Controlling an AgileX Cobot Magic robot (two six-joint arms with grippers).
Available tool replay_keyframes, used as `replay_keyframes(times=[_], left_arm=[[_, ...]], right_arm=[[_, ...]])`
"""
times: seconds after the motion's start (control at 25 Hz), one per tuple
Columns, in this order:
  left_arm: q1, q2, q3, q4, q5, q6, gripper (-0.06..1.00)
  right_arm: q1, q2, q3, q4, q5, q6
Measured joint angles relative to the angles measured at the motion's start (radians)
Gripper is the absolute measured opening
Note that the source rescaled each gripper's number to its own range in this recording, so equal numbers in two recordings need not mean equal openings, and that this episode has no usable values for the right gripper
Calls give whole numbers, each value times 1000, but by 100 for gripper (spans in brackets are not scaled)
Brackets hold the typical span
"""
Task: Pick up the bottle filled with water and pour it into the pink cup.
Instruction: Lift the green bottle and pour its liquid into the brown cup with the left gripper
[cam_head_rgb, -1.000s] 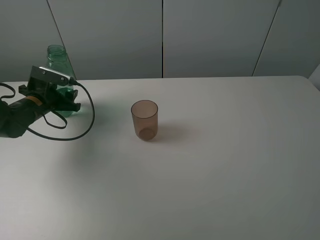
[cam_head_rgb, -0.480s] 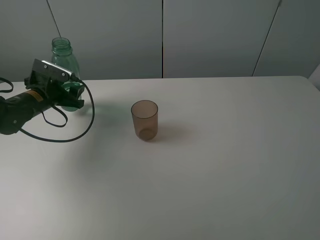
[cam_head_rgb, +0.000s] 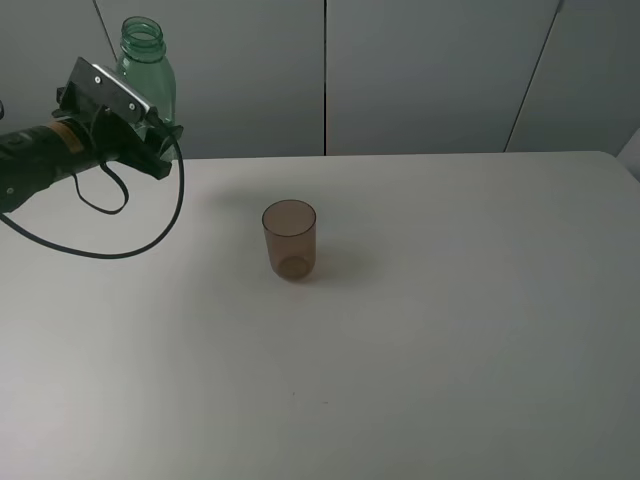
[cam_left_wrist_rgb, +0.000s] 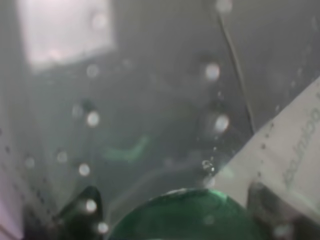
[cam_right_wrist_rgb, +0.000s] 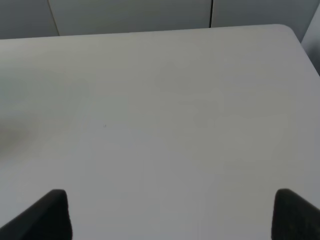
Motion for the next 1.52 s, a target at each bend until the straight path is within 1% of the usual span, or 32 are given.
replay_keyframes(times=[0.2, 0.36, 0.56, 0.64, 0.84, 1.04, 1.32, 1.52], left_arm=[[0, 0, -82, 166, 2, -10, 45], [0, 0, -131, 304, 2, -44, 45], [0, 0, -158, 417, 0, -55, 45], [0, 0, -159, 434, -16, -57, 45], [0, 2, -165, 443, -47, -59, 45], [-6, 64, -222, 456, -63, -59, 45], [-29, 170, -335, 550, -99, -75, 45], [-42, 188, -382, 627, -109, -79, 45]], right_arm=[[0, 0, 0, 0, 0, 0], [0, 0, 0, 0, 0, 0], [0, 0, 0, 0, 0, 0], [0, 0, 0, 0, 0, 0], [0, 0, 0, 0, 0, 0], [0, 0, 0, 0, 0, 0], [0, 0, 0, 0, 0, 0], [0, 0, 0, 0, 0, 0]])
